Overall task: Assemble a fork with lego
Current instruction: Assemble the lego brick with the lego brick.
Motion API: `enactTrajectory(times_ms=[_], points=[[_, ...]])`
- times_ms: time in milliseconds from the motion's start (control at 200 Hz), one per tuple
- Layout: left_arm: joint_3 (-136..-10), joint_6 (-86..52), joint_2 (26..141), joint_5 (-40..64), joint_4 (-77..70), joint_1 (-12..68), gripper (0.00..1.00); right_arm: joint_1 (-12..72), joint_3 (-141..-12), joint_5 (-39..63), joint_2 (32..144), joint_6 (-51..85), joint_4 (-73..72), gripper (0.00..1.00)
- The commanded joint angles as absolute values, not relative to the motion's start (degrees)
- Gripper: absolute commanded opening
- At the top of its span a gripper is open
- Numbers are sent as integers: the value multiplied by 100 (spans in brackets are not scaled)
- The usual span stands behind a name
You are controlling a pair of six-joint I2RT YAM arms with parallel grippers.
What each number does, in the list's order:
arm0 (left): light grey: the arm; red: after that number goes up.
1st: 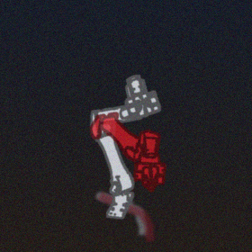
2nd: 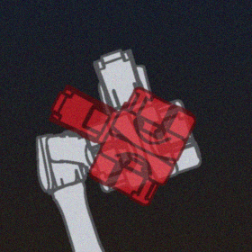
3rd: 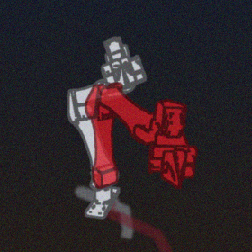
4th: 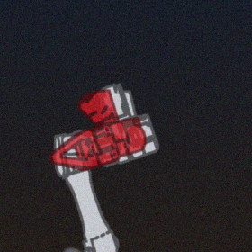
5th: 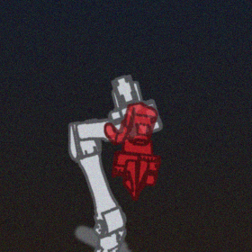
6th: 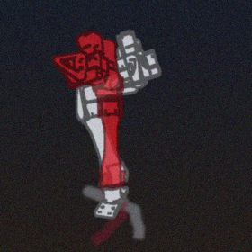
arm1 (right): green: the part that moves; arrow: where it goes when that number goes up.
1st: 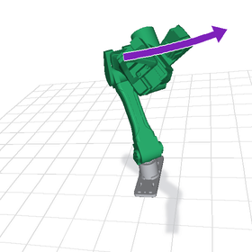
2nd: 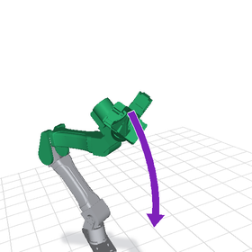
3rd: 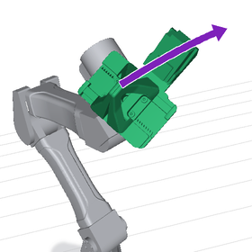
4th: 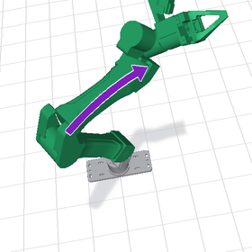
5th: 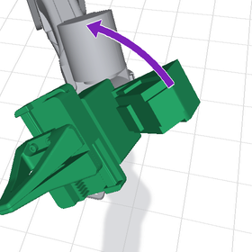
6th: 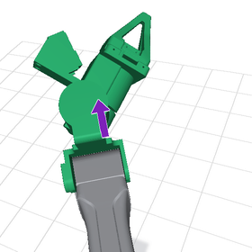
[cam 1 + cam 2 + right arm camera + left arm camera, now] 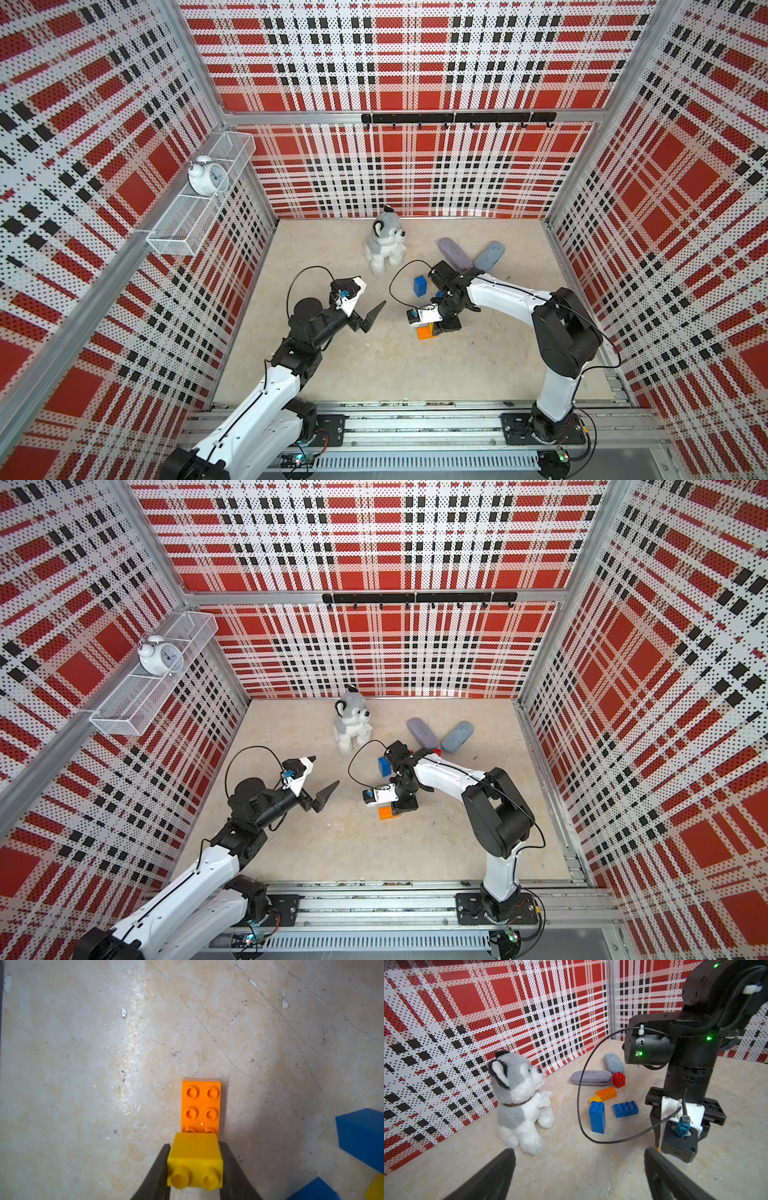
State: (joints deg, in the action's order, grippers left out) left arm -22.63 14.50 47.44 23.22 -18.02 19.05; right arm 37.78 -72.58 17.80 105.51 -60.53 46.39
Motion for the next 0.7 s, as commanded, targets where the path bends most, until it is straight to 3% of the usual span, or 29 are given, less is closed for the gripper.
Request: enactTrajectory(times_ms=[0,696], points=[[-2222,1471,4785,2630,-1928,1854,98,3824,-7243,1919,10690,-6094,4605,20],[-2208,2074,4630,2859,-1252,1854,98,3797,-7282,1771,11093,-6153,4718,19]])
